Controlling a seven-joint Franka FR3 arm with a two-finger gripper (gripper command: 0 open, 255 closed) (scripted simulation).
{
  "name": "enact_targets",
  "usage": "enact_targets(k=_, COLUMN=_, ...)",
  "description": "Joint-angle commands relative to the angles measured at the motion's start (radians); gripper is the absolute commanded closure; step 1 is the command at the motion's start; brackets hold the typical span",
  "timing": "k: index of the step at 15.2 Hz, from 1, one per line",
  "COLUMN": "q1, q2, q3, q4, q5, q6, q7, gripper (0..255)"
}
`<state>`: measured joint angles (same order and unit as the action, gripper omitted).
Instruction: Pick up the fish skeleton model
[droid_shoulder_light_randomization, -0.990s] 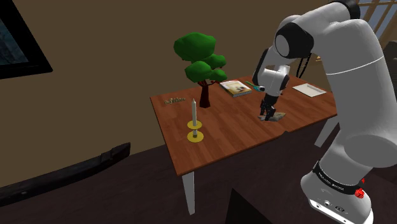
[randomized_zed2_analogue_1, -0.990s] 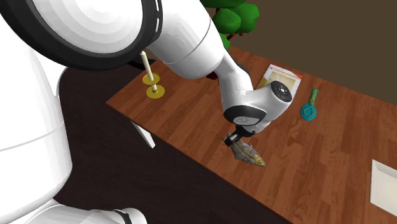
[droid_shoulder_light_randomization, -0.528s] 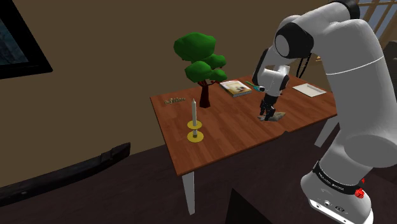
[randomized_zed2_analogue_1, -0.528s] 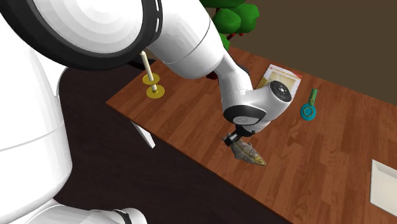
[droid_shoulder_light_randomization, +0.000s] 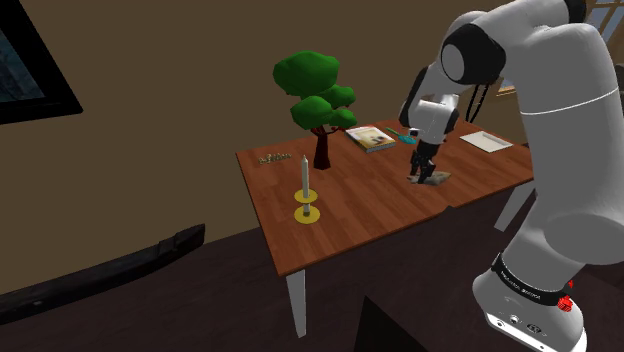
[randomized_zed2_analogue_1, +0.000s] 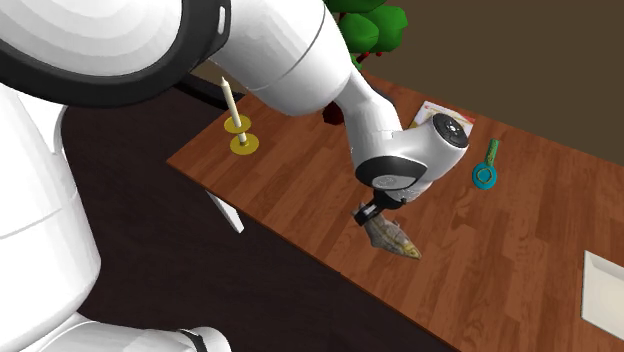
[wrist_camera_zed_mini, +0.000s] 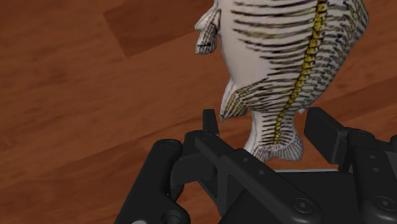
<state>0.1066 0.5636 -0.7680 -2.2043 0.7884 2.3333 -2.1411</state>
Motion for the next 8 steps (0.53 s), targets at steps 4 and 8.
enact_targets(k=4, q1=0.044, q2=-0.064, q3=-0.056, q4=-0.016, q5=-0.066, q6=-0.031, q7=0.046, gripper=255)
enact_targets(k=8, q1=0.078, q2=-0.113, q3=-0.1, q4=-0.022, q5=-0.12, q6=-0.056, q7=0.084, gripper=255)
